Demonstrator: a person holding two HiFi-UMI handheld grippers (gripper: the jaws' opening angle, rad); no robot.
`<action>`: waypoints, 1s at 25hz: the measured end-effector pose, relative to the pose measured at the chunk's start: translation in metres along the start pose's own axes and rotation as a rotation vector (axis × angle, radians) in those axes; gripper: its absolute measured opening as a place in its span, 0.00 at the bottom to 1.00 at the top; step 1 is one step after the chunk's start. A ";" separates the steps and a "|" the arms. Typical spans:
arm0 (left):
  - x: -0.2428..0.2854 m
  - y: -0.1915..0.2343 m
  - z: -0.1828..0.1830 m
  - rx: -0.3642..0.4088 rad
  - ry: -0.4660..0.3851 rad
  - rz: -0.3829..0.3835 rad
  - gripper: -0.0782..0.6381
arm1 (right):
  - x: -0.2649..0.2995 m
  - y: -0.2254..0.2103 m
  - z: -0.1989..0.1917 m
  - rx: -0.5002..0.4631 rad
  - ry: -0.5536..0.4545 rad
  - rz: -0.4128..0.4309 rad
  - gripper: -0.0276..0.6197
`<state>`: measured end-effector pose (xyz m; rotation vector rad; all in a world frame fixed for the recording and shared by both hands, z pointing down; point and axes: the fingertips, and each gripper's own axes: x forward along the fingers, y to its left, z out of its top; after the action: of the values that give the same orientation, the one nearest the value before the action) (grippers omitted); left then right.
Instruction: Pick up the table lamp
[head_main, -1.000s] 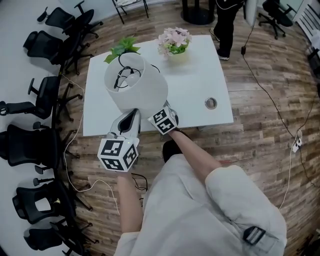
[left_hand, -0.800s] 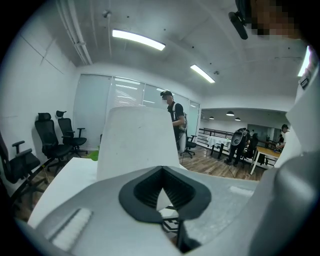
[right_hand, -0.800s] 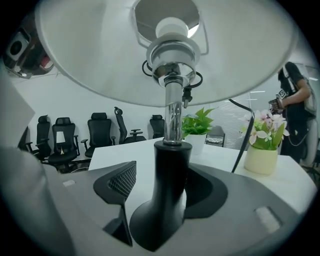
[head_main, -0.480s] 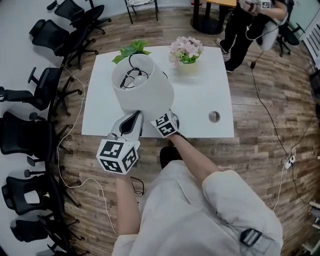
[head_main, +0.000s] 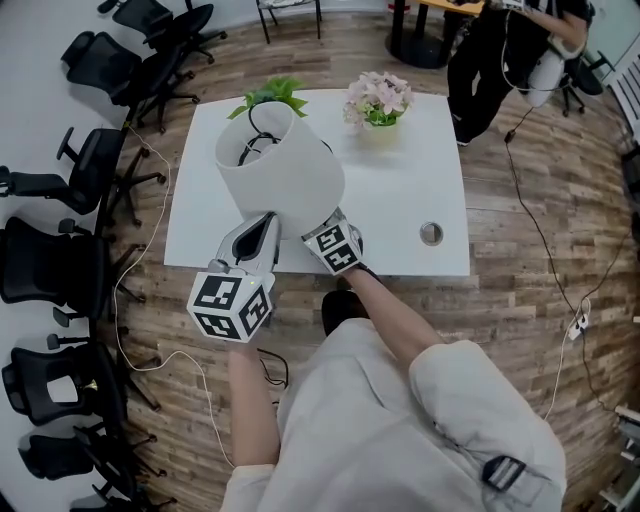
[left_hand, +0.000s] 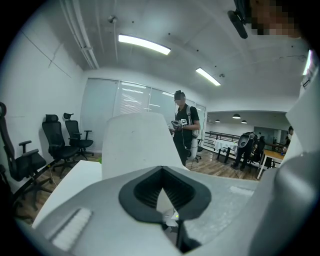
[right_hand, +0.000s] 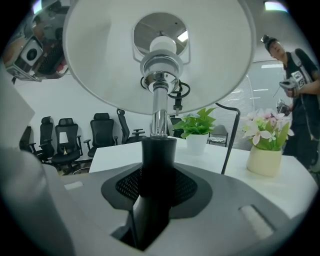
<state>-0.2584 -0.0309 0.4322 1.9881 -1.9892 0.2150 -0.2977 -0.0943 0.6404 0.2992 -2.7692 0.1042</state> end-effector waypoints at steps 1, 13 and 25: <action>-0.001 0.000 0.001 0.000 -0.002 -0.001 0.11 | -0.001 0.001 0.001 0.002 0.003 0.005 0.29; 0.005 0.009 0.014 0.001 -0.010 -0.011 0.11 | -0.005 -0.014 0.013 0.021 0.024 0.003 0.29; 0.017 0.037 0.009 -0.028 0.059 0.016 0.11 | -0.021 -0.053 0.043 0.070 0.020 -0.005 0.29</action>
<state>-0.2955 -0.0496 0.4337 1.9267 -1.9619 0.2454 -0.2815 -0.1461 0.5947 0.3212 -2.7493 0.2022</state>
